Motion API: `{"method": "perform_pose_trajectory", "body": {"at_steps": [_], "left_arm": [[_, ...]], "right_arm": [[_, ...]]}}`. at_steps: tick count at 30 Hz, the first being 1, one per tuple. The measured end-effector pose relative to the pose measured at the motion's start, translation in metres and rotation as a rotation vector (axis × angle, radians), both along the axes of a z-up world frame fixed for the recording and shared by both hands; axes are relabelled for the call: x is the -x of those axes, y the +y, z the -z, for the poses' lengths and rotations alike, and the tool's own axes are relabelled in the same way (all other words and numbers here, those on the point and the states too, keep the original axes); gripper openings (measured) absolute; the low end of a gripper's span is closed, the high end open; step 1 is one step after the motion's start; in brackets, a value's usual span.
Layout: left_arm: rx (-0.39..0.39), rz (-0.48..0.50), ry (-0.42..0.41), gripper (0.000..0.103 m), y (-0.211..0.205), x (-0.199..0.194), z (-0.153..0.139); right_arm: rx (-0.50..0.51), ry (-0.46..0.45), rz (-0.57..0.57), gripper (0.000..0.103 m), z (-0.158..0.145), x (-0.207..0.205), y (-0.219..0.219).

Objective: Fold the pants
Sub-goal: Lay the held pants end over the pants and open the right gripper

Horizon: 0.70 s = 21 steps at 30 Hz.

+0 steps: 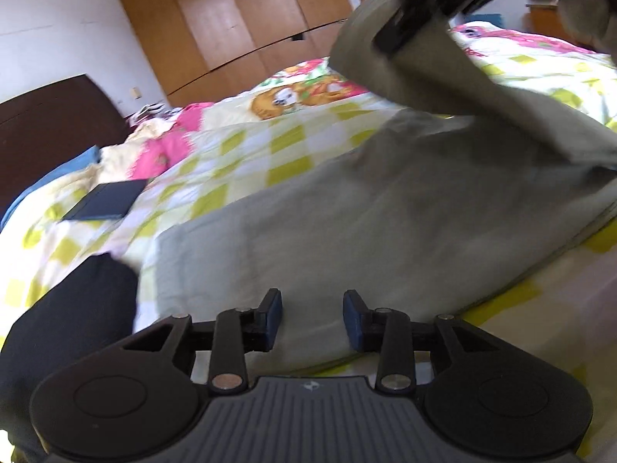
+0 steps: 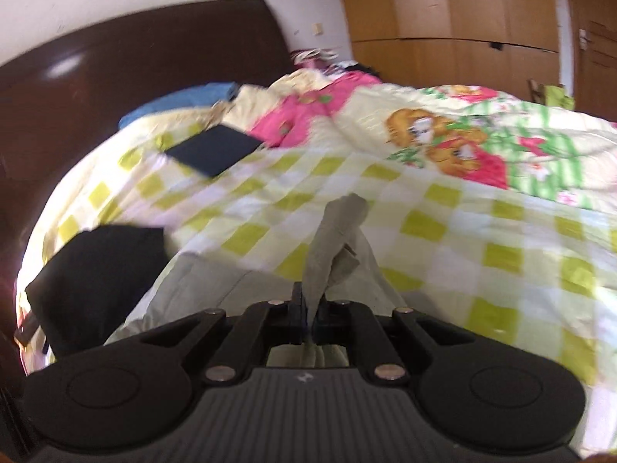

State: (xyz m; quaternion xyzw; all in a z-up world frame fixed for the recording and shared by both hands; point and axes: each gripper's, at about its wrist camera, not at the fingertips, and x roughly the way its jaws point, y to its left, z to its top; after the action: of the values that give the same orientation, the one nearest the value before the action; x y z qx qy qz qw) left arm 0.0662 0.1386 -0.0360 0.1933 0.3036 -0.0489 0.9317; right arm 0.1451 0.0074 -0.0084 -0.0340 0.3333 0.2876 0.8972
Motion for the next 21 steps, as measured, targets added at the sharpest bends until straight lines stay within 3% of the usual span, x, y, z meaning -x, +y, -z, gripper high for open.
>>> {"method": "perform_pose_trajectory", "body": {"at_steps": [3,9,14,17,21], "left_arm": [[0.03,-0.016,-0.005,0.05,0.015,0.007,0.004],[0.156,-0.028,-0.003,0.05,0.037,0.018,0.014],[0.243,-0.035,-0.004,0.05,0.048,0.018,0.016],[0.266,-0.029,-0.004,0.05,0.05,0.017,0.016],[0.271,-0.019,-0.008,0.05,0.052,0.02,0.016]], "right_arm": [[0.103,-0.028,-0.083,0.004,0.016,0.016,0.048],[0.198,-0.073,-0.143,0.004,0.022,0.029,0.09],[0.171,-0.173,-0.115,0.004,0.003,0.032,0.107],[0.214,-0.209,-0.189,0.004,0.006,0.038,0.132],[0.299,-0.189,-0.345,0.005,0.03,0.047,0.169]]}}
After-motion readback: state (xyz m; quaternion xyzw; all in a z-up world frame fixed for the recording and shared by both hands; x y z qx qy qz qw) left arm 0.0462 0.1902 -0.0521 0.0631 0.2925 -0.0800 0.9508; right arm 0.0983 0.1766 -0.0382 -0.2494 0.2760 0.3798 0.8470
